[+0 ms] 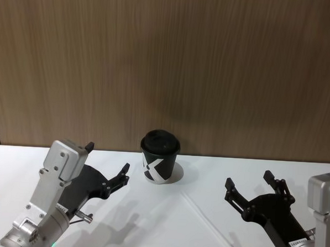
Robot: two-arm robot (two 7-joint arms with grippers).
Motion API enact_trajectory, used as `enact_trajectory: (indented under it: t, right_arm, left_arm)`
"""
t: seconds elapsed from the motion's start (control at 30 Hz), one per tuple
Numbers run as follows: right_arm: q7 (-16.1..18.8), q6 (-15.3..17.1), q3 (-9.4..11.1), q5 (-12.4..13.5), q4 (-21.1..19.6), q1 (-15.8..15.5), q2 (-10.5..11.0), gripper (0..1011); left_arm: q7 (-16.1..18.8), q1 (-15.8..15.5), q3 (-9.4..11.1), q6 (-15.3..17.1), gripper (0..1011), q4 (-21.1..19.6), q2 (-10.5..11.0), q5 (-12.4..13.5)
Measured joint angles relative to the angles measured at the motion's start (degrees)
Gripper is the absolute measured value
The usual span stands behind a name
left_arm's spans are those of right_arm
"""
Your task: Pick up the straw with one hand, pass it to the other hand, and insert it into the cup.
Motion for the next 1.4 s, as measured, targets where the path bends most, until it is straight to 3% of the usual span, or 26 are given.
enact_trajectory:
  t: [1.4]
  right_arm:
    - [0.00, 0.00, 0.00, 0.00, 0.00, 0.00, 0.00, 1001]
  left_arm:
    - [0.00, 0.00, 0.00, 0.00, 1003, 0.00, 0.00, 0.00]
